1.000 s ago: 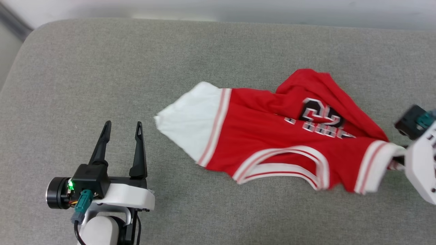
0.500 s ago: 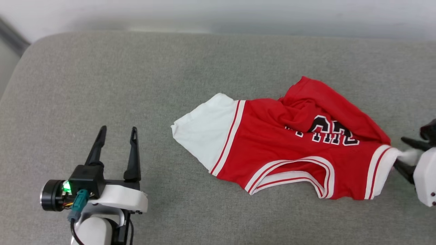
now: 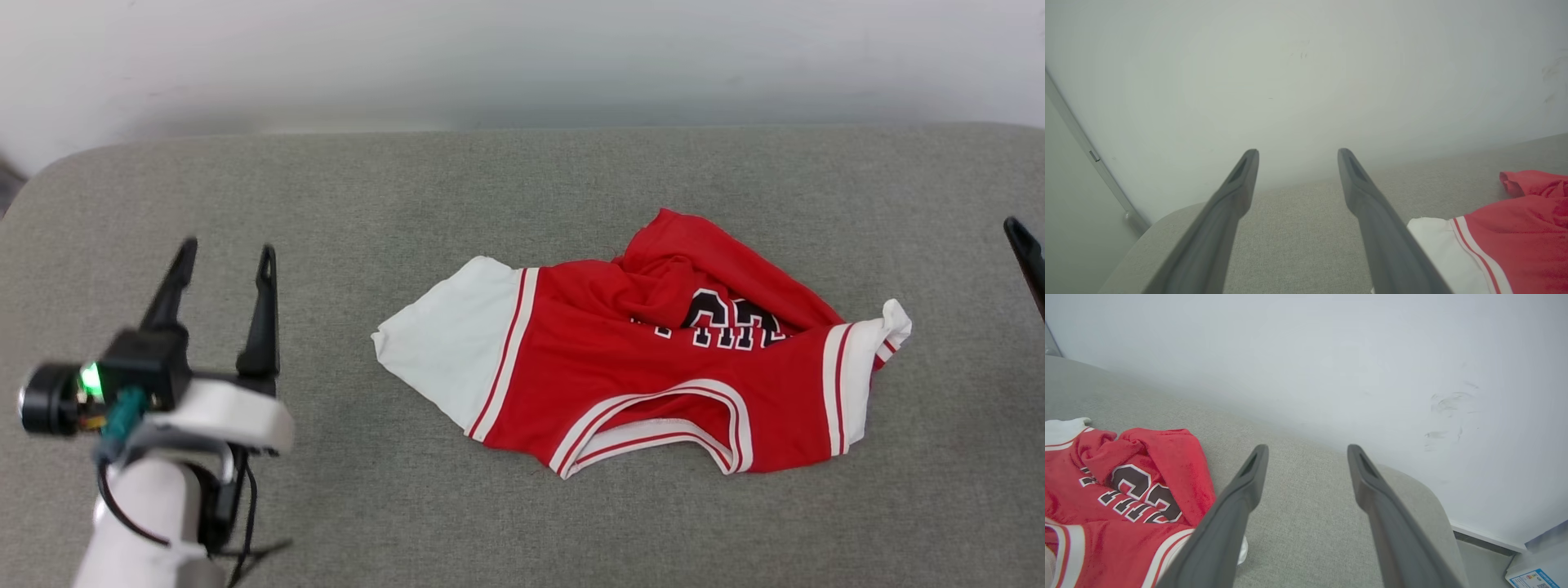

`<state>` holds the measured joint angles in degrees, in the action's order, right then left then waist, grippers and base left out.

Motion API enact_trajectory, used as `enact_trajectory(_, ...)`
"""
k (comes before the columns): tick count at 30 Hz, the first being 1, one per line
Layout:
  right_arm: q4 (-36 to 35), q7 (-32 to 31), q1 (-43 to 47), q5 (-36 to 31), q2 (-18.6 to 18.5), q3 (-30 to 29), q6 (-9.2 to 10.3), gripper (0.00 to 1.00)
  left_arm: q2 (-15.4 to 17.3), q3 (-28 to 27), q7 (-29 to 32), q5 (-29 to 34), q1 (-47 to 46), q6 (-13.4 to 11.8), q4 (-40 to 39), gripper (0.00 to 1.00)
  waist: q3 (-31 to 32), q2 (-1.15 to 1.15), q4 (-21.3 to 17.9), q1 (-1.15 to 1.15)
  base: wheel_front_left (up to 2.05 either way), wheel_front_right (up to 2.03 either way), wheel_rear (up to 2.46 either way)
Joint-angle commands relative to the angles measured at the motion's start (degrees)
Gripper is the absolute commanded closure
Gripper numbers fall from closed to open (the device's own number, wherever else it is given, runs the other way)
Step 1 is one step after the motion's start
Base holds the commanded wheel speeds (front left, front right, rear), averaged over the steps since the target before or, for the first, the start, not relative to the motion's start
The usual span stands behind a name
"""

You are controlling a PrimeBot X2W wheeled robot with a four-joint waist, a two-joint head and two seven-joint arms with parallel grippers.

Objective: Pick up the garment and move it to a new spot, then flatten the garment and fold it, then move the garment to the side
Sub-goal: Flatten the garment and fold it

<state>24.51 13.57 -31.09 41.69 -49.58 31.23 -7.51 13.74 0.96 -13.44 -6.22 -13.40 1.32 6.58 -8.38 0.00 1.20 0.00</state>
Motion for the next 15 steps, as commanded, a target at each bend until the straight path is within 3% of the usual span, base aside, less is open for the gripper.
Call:
enact_trajectory(1, -0.9, 0.7, 2.7, -3.0, 2.8, -4.7, 0.04, 0.0, 1.0, 0.0, 1.2, -0.4, -2.5, 0.8, 0.1, 0.0, -0.1, 0.0, -0.3, 0.0, 0.0, 0.0, 0.0)
enact_trajectory(8, -13.4, 1.6, 16.0, -20.2, 19.7, -28.4, 0.04, 0.0, 5.1, 2.7, 13.7, -3.9, -12.6, 4.9, 2.5, 0.0, -1.3, 0.0, -0.9, 0.0, 0.0, 0.0, 0.0)
enact_trajectory(12, -22.3, 0.6, 22.8, -27.3, 28.2, -34.5, 0.04, 0.0, 7.7, 6.7, 24.7, -8.5, -18.3, 5.9, 3.3, 0.0, -2.4, 0.0, -1.3, 0.0, 0.0, 0.0, 0.0)
enact_trajectory(15, -26.9, -0.8, 25.8, -30.0, 32.1, -36.1, 0.04, 0.0, 10.2, 11.7, 34.1, -13.4, -22.0, 6.0, 3.7, 0.0, -3.4, 0.0, -1.6, 0.0, 0.0, 0.0, 0.0)
